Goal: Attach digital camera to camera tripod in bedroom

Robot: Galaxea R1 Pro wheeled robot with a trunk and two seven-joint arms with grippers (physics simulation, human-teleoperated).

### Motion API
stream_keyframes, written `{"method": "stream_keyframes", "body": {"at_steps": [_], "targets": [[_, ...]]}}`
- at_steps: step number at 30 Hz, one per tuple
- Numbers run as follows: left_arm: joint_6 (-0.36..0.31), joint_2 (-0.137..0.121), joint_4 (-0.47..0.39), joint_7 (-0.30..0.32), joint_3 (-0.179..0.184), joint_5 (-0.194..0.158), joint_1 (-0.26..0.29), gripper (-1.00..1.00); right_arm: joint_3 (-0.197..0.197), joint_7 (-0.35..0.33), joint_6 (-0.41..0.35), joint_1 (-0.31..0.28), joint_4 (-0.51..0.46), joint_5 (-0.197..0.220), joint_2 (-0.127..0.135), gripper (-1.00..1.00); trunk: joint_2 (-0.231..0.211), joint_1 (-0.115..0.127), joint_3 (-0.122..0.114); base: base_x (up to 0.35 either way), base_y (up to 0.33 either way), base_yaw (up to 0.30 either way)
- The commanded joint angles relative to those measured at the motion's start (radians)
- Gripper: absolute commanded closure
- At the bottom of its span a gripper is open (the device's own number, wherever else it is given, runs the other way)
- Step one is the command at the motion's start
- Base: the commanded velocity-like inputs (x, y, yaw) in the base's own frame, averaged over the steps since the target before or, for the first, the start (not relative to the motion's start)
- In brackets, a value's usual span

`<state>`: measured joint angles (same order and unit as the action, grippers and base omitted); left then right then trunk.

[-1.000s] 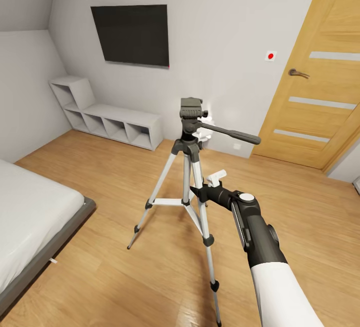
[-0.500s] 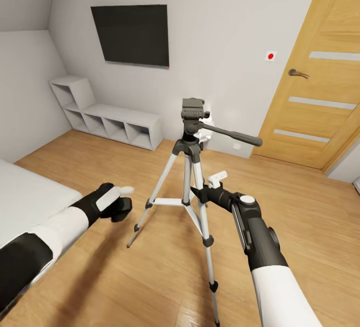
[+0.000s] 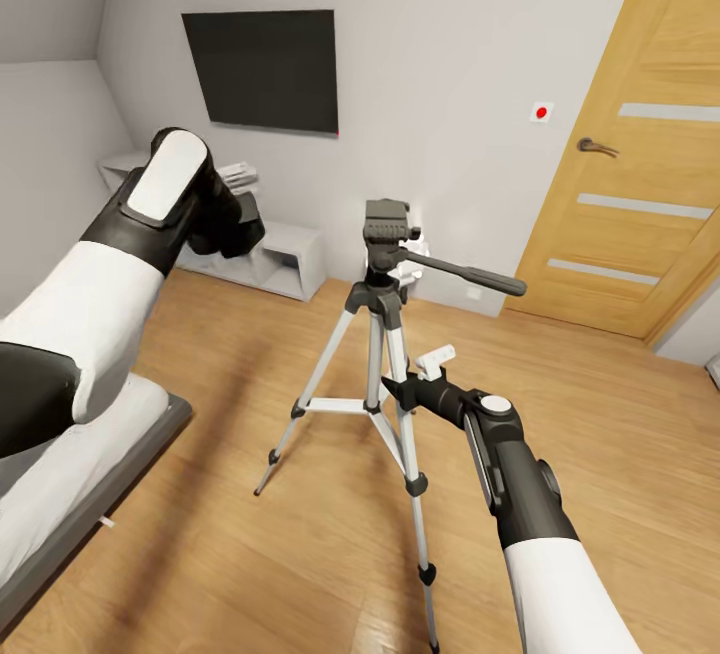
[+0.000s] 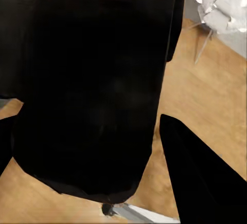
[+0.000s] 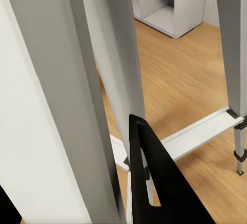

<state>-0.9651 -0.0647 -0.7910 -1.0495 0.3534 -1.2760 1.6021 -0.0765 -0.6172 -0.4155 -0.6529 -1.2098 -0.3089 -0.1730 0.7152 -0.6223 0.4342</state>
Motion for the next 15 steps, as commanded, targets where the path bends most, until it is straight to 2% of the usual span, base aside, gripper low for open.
{"method": "stream_keyframes", "body": {"at_steps": [1,4,7,8,11,15], "targets": [[-0.009,0.005,-0.005,-0.012,-0.005,-0.009,0.015,1.00,-0.006,-0.008,-0.028,-0.001,0.021,-0.056,-0.001,1.00,0.001,-0.001,0.002,0.000,0.000,0.000],[-0.012,0.033,-0.017,-0.022,-0.027,-0.014,0.071,1.00,-0.006,-0.008,-0.028,0.000,0.019,-0.056,-0.001,1.00,0.001,-0.001,0.002,0.000,0.000,0.000],[-0.012,0.058,-0.043,-0.025,-0.035,-0.015,0.094,1.00,-0.006,-0.008,-0.028,0.000,0.018,-0.056,-0.001,1.00,0.001,-0.001,0.002,0.000,0.000,0.000],[-0.011,0.075,-0.071,-0.027,-0.038,-0.013,0.103,1.00,-0.006,-0.009,-0.028,0.000,0.019,-0.056,-0.001,1.00,0.001,-0.001,0.002,0.000,0.000,0.000],[-0.008,0.100,-0.135,-0.028,-0.043,-0.011,0.113,1.00,-0.006,-0.009,-0.028,0.001,0.019,-0.056,-0.001,1.00,0.001,-0.001,0.002,0.000,0.000,0.000],[-0.005,0.114,-0.191,-0.029,-0.049,-0.011,0.117,1.00,-0.006,-0.009,-0.028,0.001,0.020,-0.056,-0.001,1.00,0.001,-0.001,0.002,0.000,0.000,0.000]]}}
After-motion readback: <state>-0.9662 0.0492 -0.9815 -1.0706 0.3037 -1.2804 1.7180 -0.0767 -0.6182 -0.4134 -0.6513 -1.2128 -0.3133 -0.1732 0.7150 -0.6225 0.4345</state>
